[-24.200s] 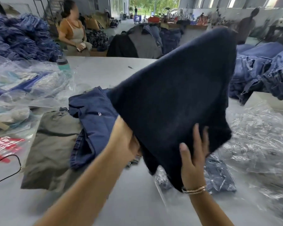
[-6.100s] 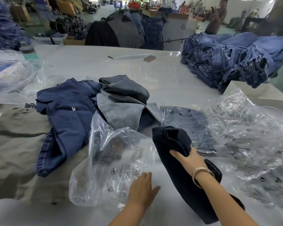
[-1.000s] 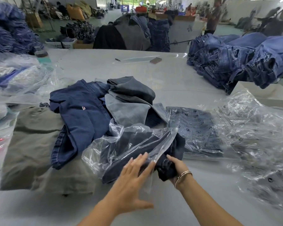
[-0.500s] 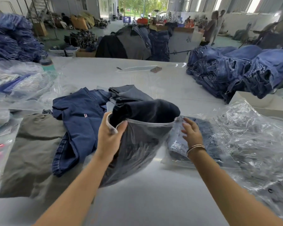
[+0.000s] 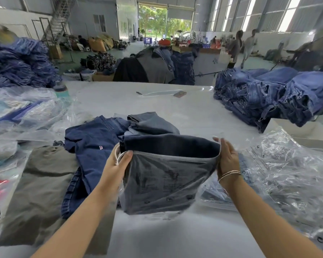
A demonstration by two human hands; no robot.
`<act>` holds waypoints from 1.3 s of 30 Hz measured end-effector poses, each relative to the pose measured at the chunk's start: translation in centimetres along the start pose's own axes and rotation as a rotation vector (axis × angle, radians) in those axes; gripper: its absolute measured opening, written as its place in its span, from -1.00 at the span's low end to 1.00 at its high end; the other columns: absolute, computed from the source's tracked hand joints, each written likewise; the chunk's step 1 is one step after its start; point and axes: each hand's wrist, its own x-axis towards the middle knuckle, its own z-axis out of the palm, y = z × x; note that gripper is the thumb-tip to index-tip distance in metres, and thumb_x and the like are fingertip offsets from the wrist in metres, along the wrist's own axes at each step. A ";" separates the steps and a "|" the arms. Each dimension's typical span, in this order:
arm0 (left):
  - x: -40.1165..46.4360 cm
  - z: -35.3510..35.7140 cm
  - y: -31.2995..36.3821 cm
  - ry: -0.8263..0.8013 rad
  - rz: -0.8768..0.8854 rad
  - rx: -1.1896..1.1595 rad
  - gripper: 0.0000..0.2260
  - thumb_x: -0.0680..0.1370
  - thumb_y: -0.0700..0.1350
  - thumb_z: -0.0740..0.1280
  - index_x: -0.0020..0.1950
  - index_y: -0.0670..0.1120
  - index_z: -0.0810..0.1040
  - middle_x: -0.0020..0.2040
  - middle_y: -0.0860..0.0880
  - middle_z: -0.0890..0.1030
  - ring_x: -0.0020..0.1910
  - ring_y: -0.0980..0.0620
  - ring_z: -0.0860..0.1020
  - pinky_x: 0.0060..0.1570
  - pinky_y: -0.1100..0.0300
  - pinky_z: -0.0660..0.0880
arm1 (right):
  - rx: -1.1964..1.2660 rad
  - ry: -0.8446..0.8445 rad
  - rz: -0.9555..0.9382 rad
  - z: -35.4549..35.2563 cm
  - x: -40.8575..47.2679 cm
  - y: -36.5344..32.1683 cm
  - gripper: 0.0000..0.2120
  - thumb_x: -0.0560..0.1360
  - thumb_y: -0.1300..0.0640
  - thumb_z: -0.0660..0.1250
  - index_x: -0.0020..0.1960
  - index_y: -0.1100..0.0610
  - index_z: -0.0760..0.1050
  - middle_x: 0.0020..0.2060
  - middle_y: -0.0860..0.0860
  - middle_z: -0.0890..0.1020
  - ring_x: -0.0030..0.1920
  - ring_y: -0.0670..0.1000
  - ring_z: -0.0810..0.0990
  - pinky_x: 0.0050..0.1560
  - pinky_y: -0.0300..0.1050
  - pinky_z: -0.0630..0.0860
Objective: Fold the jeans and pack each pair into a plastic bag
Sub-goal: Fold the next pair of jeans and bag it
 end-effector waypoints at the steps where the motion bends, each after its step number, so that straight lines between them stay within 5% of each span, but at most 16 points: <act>1: 0.0 -0.2 0.0 -0.027 0.012 0.053 -0.72 0.53 0.01 0.36 0.23 0.08 0.53 0.20 -0.03 0.61 0.20 0.02 0.56 0.16 0.12 0.48 | -0.026 -0.009 -0.021 0.1 -0.1 -1.0 -0.79 0.49 -0.02 0.28 -0.16 0.05 0.63 -0.22 0.00 0.67 -0.22 -0.03 0.61 -0.11 -0.12 0.57; 5: 0.2 -0.8 -0.3 -0.067 0.042 0.286 -0.73 0.56 -0.05 0.27 0.26 0.02 0.51 0.15 0.07 0.64 0.18 0.12 0.56 0.18 0.19 0.43 | -0.044 -0.011 -0.056 -0.2 0.1 -2.8 -0.79 0.46 0.00 0.31 -0.16 0.14 0.59 -0.30 -0.02 0.69 -0.29 -0.06 0.64 -0.17 -0.16 0.60; 8: 0.6 -1.6 -0.5 -0.103 0.029 0.545 -0.75 0.61 -0.08 0.27 0.27 0.12 0.49 -0.02 0.21 0.65 -0.01 0.26 0.55 -0.02 0.41 0.41 | -0.042 -0.035 -0.031 -1.0 -0.1 -3.4 -0.79 0.55 0.10 0.26 -0.14 0.18 0.58 -0.29 0.00 0.69 -0.26 -0.05 0.64 -0.24 -0.20 0.62; 11: 0.6 -2.2 -0.4 -0.196 0.017 0.654 -0.38 0.45 0.29 0.25 0.41 -0.03 0.40 0.12 0.08 0.57 0.08 0.18 0.49 0.11 0.37 0.38 | -0.062 -0.021 0.013 -2.0 -0.3 -3.5 -0.80 0.56 0.12 0.25 -0.12 0.20 0.58 -0.29 0.01 0.69 -0.28 -0.07 0.64 -0.36 -0.29 0.57; 12: 0.5 -2.2 -0.2 -0.198 0.051 0.612 -0.32 0.41 0.37 0.23 0.36 -0.05 0.46 0.20 0.09 0.56 0.16 0.18 0.50 0.18 0.32 0.39 | -0.042 -0.018 0.031 -2.3 -0.3 -3.5 -0.81 0.56 0.14 0.25 -0.11 0.21 0.58 -0.29 0.02 0.69 -0.30 -0.08 0.64 -0.38 -0.30 0.56; 14: 0.4 -1.6 0.6 -0.138 0.169 0.491 -0.53 0.50 0.33 0.20 0.19 0.05 0.59 0.21 0.16 0.59 0.21 0.20 0.54 0.21 0.26 0.45 | 0.014 -0.006 0.043 -2.7 -0.5 -3.6 -0.80 0.57 0.16 0.22 -0.12 0.20 0.57 -0.31 0.01 0.68 -0.32 -0.09 0.64 -0.33 -0.28 0.59; 17: 1.0 0.3 2.2 -0.086 0.322 0.442 -0.74 0.59 0.17 0.15 0.03 0.26 0.64 0.03 0.26 0.65 0.07 0.23 0.61 0.01 0.37 0.52 | 0.022 0.043 0.020 -2.8 -0.4 -4.0 -0.77 0.60 0.14 0.19 -0.14 0.13 0.57 -0.34 -0.04 0.67 -0.29 -0.10 0.63 -0.20 -0.22 0.59; 23: 4.2 0.4 3.3 0.054 0.166 0.539 -0.80 0.47 0.14 0.32 -0.11 0.09 0.68 -0.14 0.11 0.66 -0.11 0.08 0.60 -0.01 0.01 0.57 | -0.170 0.093 -0.111 -3.2 0.0 -5.7 -0.80 0.58 0.14 0.22 -0.16 0.11 0.56 -0.37 -0.10 0.67 -0.29 -0.18 0.64 -0.19 -0.30 0.60; 30: 6.9 3.1 5.8 -0.043 0.032 0.117 -0.87 0.40 -0.05 0.42 -0.08 0.01 0.70 -0.28 0.08 0.67 -0.33 0.20 0.59 -0.31 0.38 0.52 | -0.155 0.157 -0.371 -1.4 0.9 -11.8 -0.78 0.51 0.04 0.33 -0.30 -0.02 0.60 -0.37 -0.16 0.65 -0.30 -0.22 0.58 -0.21 -0.33 0.53; 34: 8.8 3.1 7.0 -0.154 -0.079 0.362 -0.92 0.46 -0.13 0.42 -0.06 -0.07 0.65 -0.35 0.14 0.65 -0.42 0.28 0.54 -0.42 0.45 0.43 | -0.182 0.192 -0.422 -0.1 2.8 -14.6 -0.83 0.54 0.12 0.31 -0.22 0.08 0.54 -0.48 -0.14 0.62 -0.45 -0.21 0.51 -0.36 -0.37 0.43; 39: 10.1 5.2 5.7 -0.306 -0.090 0.914 -0.95 0.53 -0.06 0.39 -0.07 0.00 0.64 -0.30 0.14 0.63 -0.44 0.26 0.57 -0.44 0.45 0.44 | -0.178 0.194 -0.592 0.9 3.9 -16.0 -0.85 0.50 0.12 0.31 -0.25 0.02 0.53 -0.48 -0.17 0.60 -0.41 -0.20 0.48 -0.27 -0.32 0.43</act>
